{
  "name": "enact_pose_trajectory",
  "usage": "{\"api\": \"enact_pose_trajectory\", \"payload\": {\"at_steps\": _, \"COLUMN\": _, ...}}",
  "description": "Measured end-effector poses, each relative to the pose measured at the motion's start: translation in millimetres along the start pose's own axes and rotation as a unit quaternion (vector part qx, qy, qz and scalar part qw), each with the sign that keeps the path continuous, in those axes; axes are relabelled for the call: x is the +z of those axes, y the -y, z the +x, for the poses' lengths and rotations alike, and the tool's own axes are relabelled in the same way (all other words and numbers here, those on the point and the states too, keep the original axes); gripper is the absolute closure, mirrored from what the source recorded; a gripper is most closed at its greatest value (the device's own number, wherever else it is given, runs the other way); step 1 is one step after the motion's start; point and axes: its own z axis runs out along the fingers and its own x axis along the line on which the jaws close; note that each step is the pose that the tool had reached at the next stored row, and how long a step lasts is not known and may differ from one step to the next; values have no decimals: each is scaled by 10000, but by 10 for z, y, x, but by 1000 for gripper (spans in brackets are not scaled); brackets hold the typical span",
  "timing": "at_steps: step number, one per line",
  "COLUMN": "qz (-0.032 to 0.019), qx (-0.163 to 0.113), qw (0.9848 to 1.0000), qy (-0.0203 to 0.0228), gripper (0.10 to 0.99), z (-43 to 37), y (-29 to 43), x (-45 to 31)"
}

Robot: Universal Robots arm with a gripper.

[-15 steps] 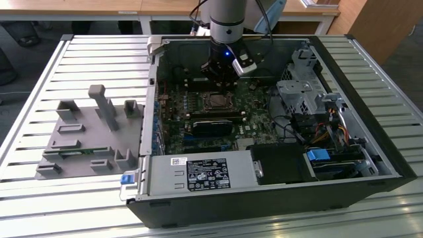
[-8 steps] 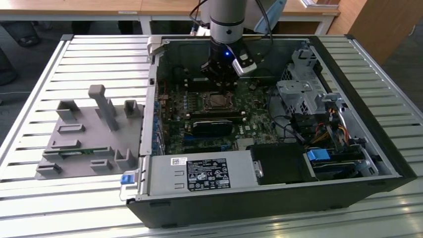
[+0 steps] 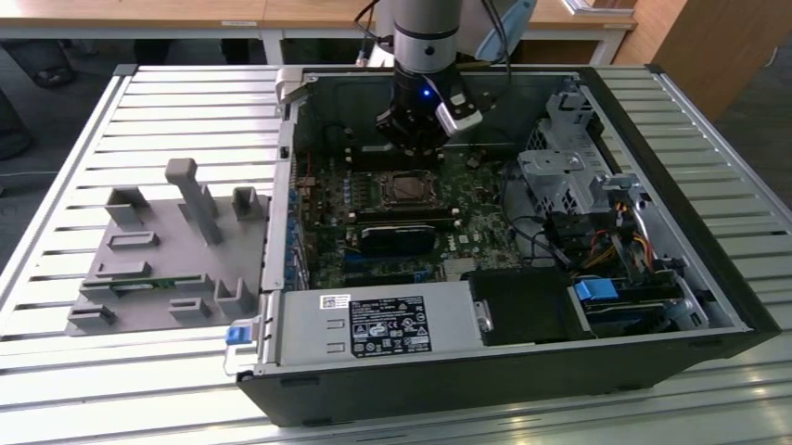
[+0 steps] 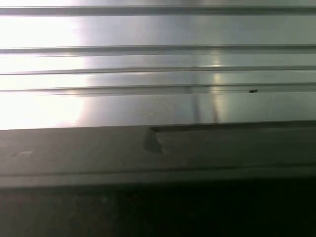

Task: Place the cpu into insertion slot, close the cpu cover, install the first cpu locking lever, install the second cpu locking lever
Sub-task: 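Install the first cpu locking lever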

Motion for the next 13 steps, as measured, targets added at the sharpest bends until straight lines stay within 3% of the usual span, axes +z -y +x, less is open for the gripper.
{"api": "enact_pose_trajectory", "payload": {"at_steps": 13, "qz": -1, "qx": 0, "qw": 10000, "qy": 0, "gripper": 980, "z": -3, "y": 46, "x": -1}}
